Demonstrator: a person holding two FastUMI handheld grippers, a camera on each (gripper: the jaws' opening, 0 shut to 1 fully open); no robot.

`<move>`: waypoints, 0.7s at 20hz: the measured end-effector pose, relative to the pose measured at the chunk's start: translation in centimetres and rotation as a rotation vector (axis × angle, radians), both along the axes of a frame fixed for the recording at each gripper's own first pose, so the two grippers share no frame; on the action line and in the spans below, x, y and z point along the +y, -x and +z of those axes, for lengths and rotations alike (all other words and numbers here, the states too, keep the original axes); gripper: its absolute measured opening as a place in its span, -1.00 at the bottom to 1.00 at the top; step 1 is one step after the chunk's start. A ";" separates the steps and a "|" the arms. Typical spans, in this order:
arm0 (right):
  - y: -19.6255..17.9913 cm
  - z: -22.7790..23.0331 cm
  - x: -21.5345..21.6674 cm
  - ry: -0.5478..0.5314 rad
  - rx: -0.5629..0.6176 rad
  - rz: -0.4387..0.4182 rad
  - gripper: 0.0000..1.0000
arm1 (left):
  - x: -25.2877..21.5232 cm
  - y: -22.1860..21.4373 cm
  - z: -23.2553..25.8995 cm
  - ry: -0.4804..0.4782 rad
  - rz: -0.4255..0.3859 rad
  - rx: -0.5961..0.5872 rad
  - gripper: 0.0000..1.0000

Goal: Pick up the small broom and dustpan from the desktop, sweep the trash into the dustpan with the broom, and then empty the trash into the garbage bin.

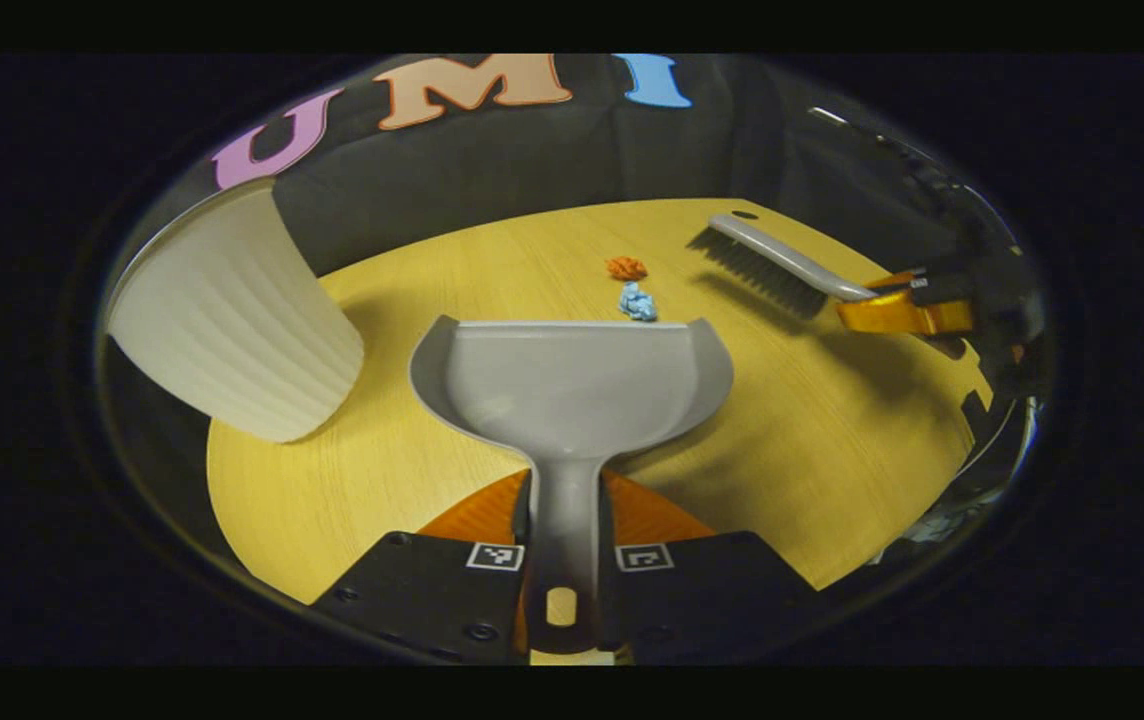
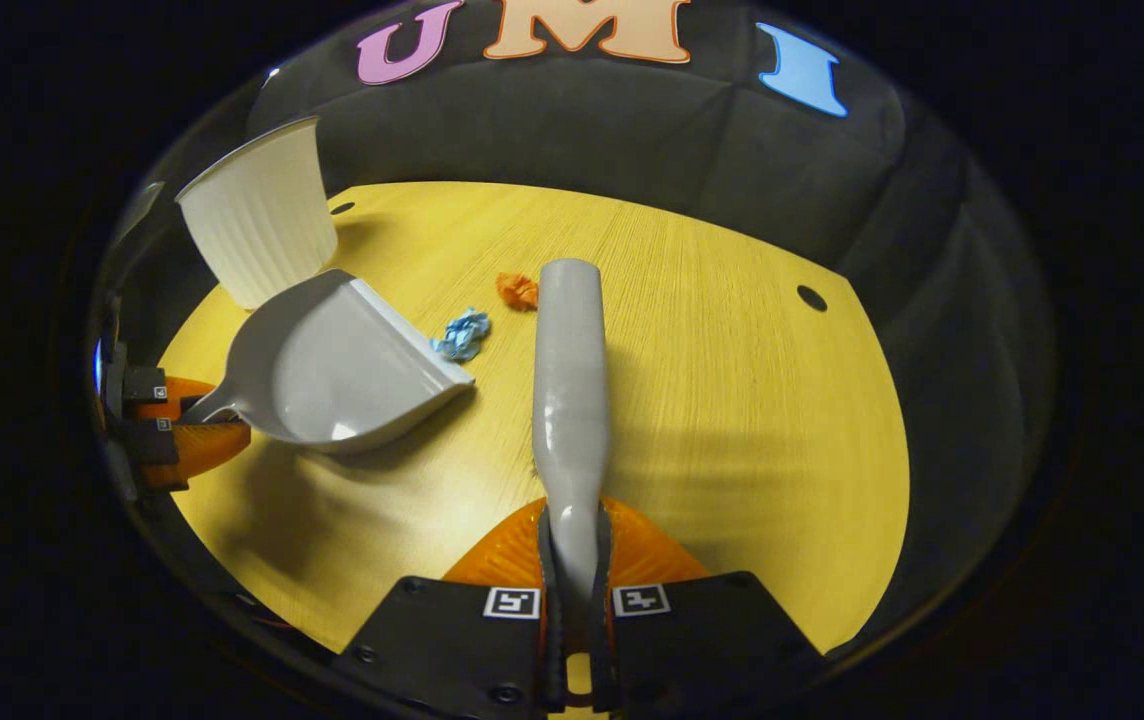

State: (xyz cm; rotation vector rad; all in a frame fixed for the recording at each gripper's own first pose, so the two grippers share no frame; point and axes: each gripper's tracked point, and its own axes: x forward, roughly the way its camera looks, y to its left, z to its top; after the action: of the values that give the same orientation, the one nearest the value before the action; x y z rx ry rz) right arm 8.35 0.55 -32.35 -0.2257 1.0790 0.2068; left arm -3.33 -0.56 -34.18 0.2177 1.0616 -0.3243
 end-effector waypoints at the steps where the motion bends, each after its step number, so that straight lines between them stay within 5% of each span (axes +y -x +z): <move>1: -1.7 0.6 0.2 0.007 -0.041 0.013 -0.82 | -0.3 -0.2 0.0 0.008 -0.015 0.006 -0.63; 7: -8.9 -0.5 1.4 0.098 0.004 0.104 -0.77 | -0.6 -1.1 -0.3 0.029 -0.067 0.039 -0.62; 14: -10.2 -1.7 3.6 0.174 0.099 0.267 -0.76 | -0.3 -1.3 -1.2 0.042 -0.081 0.068 -0.62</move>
State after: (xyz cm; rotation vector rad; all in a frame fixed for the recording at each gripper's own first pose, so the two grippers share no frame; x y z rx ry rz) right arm 18.56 4.14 -34.05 -0.5211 1.1644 0.3666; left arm -2.05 -0.85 -35.42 0.2139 1.1141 -0.4287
